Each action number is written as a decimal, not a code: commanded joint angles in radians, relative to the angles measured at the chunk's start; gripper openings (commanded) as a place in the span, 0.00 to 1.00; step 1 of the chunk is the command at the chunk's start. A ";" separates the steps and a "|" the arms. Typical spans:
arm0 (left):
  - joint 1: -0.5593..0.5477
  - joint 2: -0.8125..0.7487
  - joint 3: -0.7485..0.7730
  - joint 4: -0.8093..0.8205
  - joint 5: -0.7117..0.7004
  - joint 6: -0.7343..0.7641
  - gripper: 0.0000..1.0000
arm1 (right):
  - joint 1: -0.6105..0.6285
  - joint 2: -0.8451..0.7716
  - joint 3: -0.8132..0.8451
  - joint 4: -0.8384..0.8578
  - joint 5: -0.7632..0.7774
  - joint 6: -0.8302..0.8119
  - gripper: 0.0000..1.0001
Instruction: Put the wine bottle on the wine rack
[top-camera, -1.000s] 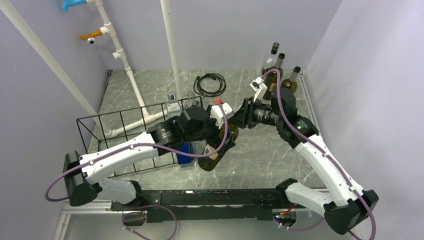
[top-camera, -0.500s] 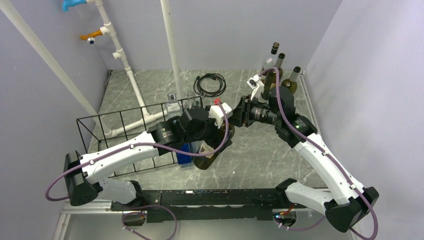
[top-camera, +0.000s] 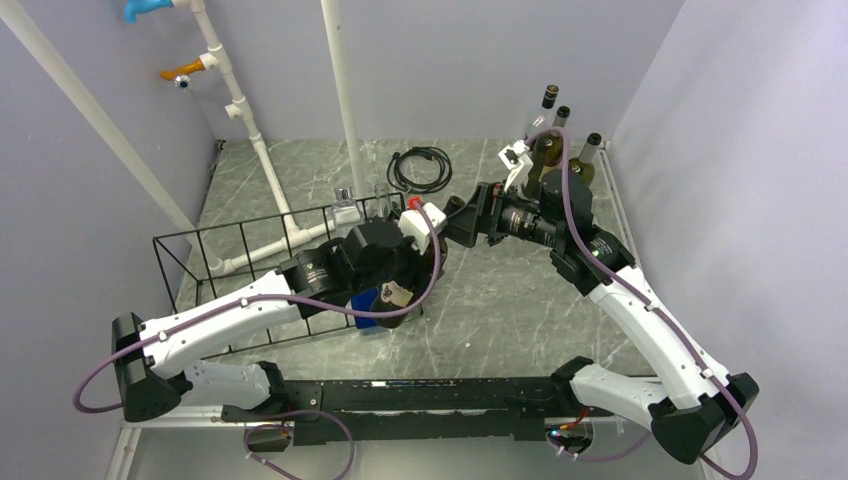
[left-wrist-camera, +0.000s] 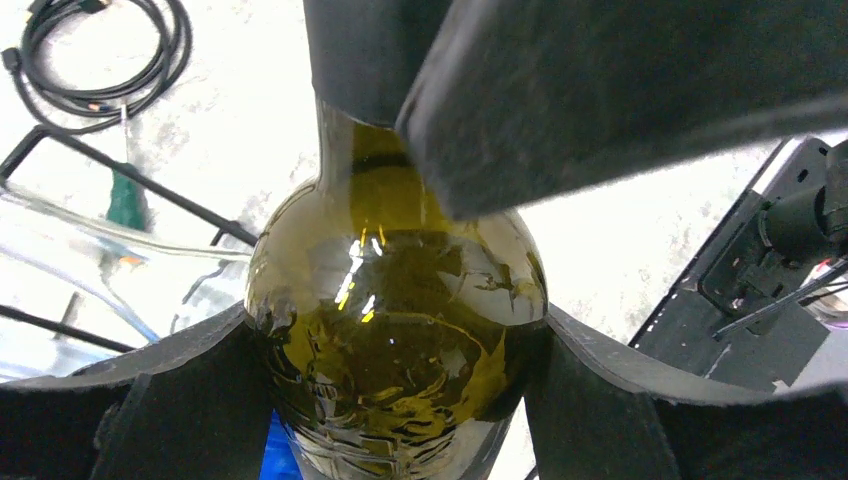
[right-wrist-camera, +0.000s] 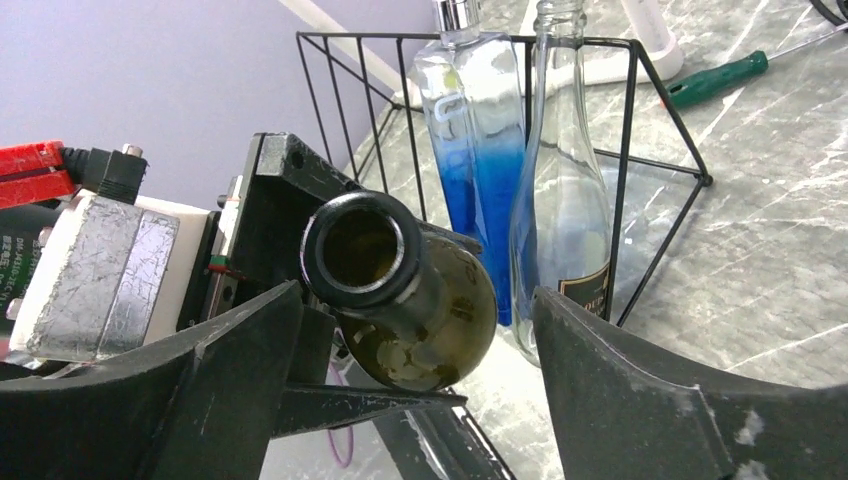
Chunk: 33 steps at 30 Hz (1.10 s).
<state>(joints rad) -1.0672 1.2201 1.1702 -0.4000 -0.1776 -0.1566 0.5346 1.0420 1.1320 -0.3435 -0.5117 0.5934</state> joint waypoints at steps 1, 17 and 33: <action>-0.001 -0.076 0.006 0.101 -0.078 0.017 0.00 | 0.001 -0.016 0.027 0.057 0.046 0.042 0.91; 0.000 -0.183 -0.048 0.121 -0.429 -0.041 0.00 | -0.002 -0.265 -0.052 0.034 0.465 0.020 1.00; 0.033 -0.264 -0.097 0.062 -1.058 -0.211 0.00 | -0.002 -0.229 -0.061 0.026 0.449 0.034 1.00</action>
<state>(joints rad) -1.0637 0.9749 1.0367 -0.3878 -1.0775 -0.3130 0.5331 0.8188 1.0683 -0.3538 -0.0772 0.6151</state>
